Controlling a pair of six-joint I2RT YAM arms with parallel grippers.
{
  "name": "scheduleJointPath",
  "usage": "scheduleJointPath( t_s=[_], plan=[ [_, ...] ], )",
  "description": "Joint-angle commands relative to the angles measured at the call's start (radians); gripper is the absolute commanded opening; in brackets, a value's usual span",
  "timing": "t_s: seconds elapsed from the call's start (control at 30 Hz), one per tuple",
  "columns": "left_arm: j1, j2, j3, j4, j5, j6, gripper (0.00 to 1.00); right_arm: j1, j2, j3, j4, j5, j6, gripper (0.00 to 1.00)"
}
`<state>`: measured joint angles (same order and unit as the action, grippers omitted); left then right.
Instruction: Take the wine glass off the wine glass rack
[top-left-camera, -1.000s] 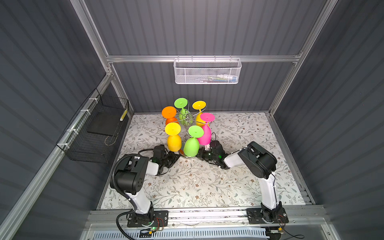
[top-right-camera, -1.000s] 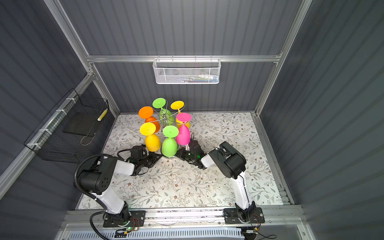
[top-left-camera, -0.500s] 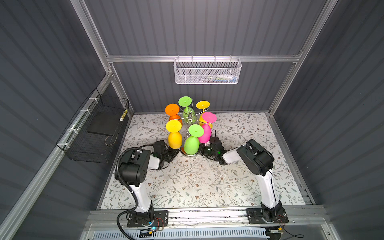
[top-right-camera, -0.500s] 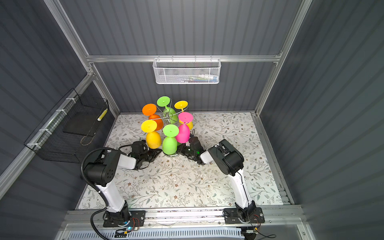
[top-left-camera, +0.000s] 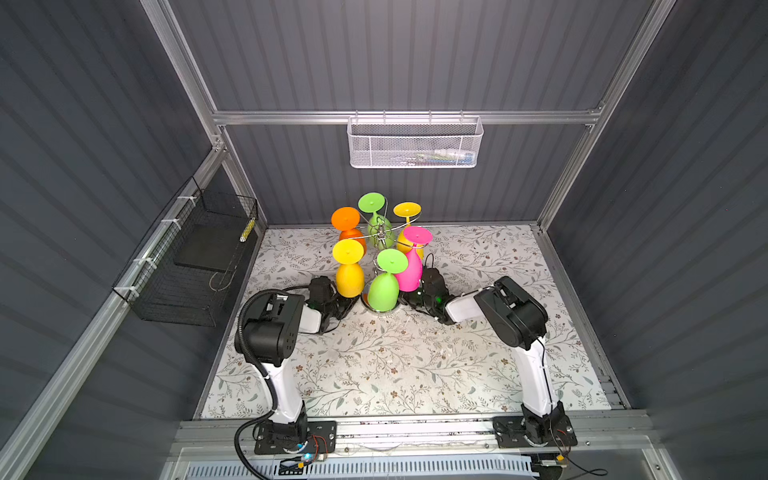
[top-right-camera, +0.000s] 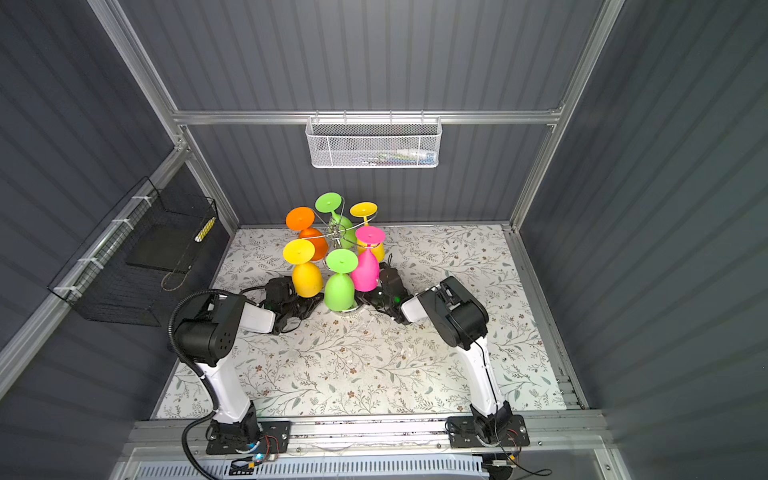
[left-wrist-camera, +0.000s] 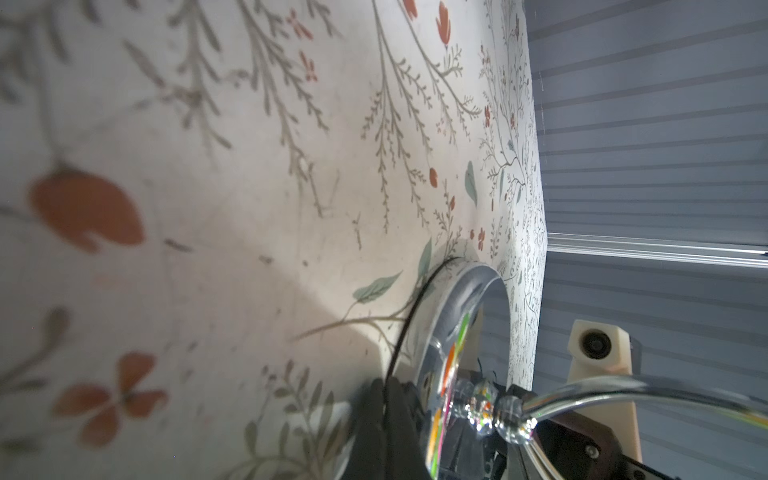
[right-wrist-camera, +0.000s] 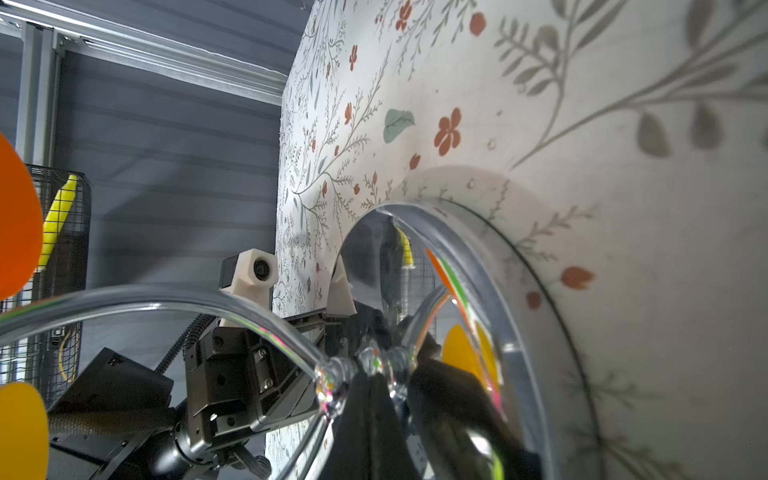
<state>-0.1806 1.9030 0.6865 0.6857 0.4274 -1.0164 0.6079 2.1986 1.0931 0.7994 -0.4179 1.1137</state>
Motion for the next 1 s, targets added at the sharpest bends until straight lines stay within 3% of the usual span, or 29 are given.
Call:
scheduleJointPath(
  t_s=[0.0,0.5,0.97],
  plan=[
    [-0.028,0.026,-0.018,-0.068,0.016,0.001,0.00,-0.025,-0.023,-0.056,0.049,0.019,0.019,0.00],
    [-0.035,-0.018,-0.082,-0.072,0.001,0.006,0.00,0.003,-0.148,-0.320,0.169,0.029,0.027,0.00],
    [-0.086,-0.018,-0.047,-0.096,-0.004,0.008,0.00,0.097,-0.082,-0.272,0.148,0.049,0.042,0.00]
  ],
)
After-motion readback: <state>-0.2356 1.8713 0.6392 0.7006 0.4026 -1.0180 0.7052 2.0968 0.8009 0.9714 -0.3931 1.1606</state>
